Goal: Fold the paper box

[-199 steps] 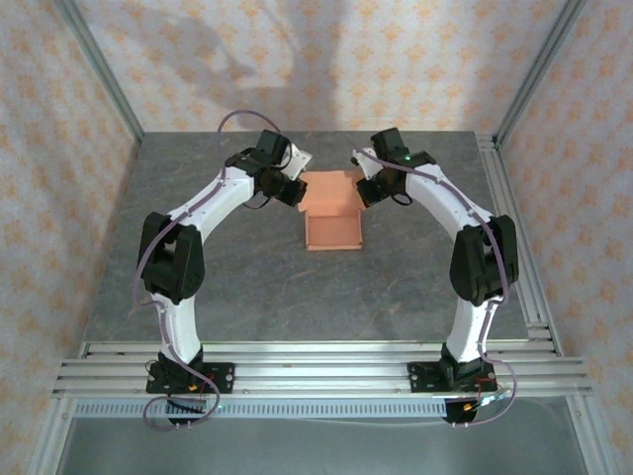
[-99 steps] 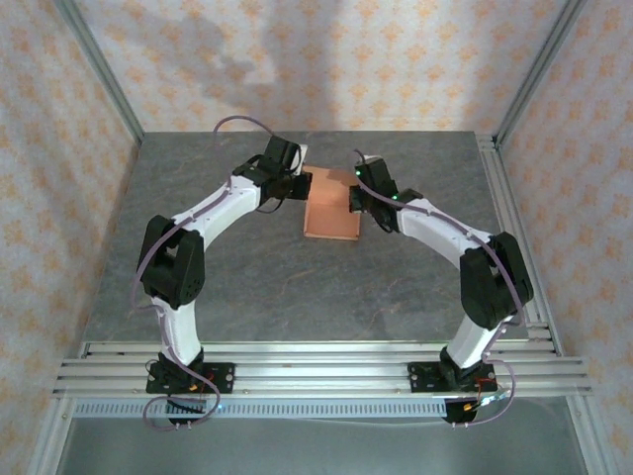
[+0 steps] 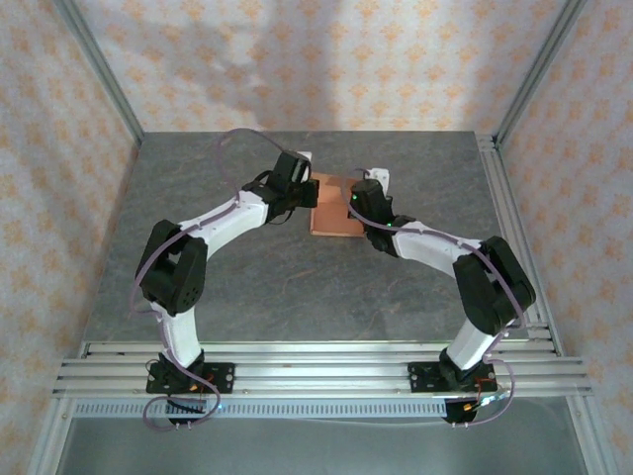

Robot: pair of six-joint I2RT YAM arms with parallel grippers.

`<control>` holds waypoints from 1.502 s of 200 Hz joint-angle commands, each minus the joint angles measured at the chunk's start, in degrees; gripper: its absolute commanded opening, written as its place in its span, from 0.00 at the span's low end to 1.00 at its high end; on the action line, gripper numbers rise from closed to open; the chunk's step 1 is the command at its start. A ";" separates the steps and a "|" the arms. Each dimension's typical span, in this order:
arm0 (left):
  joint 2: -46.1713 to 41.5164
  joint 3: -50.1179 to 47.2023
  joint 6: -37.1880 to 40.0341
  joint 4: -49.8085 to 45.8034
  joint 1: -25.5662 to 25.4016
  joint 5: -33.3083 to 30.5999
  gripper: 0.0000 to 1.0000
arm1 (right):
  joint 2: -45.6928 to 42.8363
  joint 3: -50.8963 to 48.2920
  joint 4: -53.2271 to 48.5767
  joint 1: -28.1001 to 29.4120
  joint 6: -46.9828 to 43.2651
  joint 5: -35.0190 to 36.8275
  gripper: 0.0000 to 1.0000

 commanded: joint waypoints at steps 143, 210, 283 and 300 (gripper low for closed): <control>-2.25 -12.41 -4.95 14.56 -4.28 -8.68 0.00 | -2.01 -15.14 29.55 1.78 -4.89 -1.77 0.00; -2.18 -15.03 -3.88 16.08 -4.78 -9.12 0.00 | -1.55 -18.83 34.90 2.06 -5.68 -3.25 0.00; -2.21 -18.92 -4.08 19.56 -5.89 -11.15 0.00 | 0.81 -21.03 38.06 3.19 -6.99 -3.12 0.04; -1.87 -19.55 -4.24 20.09 -6.07 -11.40 0.00 | 1.67 -21.63 39.21 3.47 -7.18 -3.07 0.06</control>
